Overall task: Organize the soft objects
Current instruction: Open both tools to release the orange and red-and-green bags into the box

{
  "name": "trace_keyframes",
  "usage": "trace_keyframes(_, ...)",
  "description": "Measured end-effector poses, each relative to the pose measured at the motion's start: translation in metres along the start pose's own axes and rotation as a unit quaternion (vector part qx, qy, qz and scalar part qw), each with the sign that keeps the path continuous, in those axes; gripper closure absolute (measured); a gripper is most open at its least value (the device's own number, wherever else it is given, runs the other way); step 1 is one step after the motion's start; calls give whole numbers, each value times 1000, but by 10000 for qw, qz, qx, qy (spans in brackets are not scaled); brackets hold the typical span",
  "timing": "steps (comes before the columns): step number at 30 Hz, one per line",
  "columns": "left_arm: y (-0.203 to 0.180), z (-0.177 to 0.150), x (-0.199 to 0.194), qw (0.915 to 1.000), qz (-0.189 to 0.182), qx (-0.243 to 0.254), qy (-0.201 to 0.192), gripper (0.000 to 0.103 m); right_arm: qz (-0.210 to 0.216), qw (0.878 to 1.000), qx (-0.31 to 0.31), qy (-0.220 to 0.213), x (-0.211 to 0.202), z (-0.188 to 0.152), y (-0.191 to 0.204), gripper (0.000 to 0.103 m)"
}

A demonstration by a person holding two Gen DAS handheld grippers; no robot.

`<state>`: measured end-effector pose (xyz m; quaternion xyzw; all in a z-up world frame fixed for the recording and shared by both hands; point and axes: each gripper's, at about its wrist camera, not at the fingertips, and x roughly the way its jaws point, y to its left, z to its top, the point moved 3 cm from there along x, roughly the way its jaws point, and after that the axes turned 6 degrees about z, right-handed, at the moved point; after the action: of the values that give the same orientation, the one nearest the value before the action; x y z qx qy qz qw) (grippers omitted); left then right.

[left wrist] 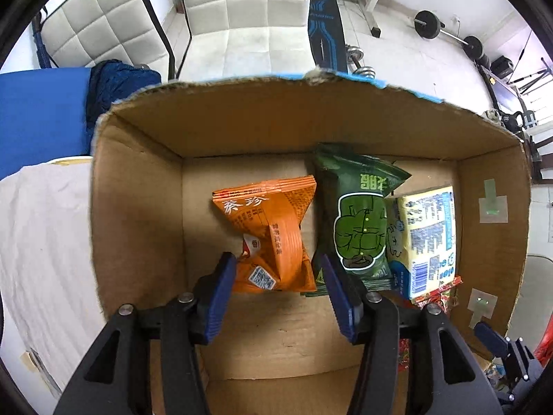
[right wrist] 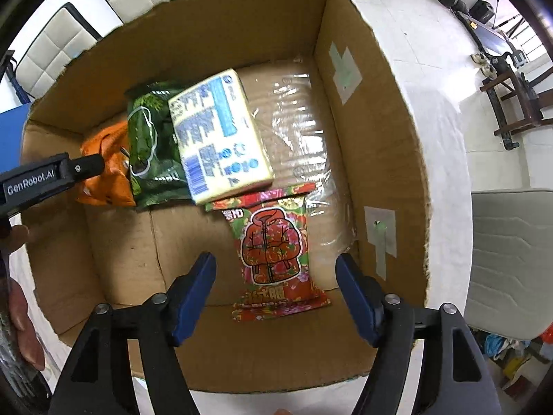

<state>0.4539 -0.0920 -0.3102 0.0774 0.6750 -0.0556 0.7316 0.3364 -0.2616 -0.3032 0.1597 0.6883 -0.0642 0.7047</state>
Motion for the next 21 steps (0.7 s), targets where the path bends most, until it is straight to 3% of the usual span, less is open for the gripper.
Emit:
trace_keyframes(5,4,-12,-23,9996,-59,-101,-266,35,-15,9999,-78,-97,-12,-1,0,21)
trace_keyframes(7,7,-18,-31,9994,-103,-149,-300,19,-29,9998,-105,-137,-14,-2,-1,18)
trace_keyframes(9,9,-25,-37,9993,-82,-179,-333,8,3,9997,-122,-225,-19,-4,-3,3)
trace_keyframes(16,13,-53,-67,9966,-272,-349,-697,5,-93,9978,-384,-541,-41,-14,3,0)
trace_keyframes(21,12,-85,-98,9936,-174,-428,-1036,5,-128,9948,-634,-791,-64,-28,10,0)
